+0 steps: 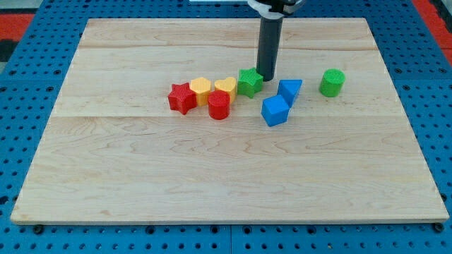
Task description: Push the green blocks towards the center
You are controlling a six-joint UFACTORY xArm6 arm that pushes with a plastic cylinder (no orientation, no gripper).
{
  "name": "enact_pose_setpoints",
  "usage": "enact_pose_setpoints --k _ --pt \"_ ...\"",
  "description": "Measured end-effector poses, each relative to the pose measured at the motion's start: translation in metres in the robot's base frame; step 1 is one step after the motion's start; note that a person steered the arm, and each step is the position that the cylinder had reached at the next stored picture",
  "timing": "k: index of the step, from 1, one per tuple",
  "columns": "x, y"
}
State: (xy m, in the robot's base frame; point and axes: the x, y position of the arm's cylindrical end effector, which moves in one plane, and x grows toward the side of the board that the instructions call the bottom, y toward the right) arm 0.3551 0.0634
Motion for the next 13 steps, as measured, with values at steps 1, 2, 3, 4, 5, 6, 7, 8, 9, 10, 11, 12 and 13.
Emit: enact_pose_setpoints --k 1,2,3,4,5,6,7,8,9,10,11,12,13 --pt "-0.028 0.051" --pt "-0.041 0.123" --pt "0.0 0.164" --pt "0.022 0.143" --pt "0.01 0.095" --pt "0.009 0.041" --pt "0.009 0.027" --pt "0.009 0.071" --pt "0.043 0.149" --pt "0.078 0.139" --pt "0.056 0.105" --pt "0.037 0.072" --pt "0.037 0.049"
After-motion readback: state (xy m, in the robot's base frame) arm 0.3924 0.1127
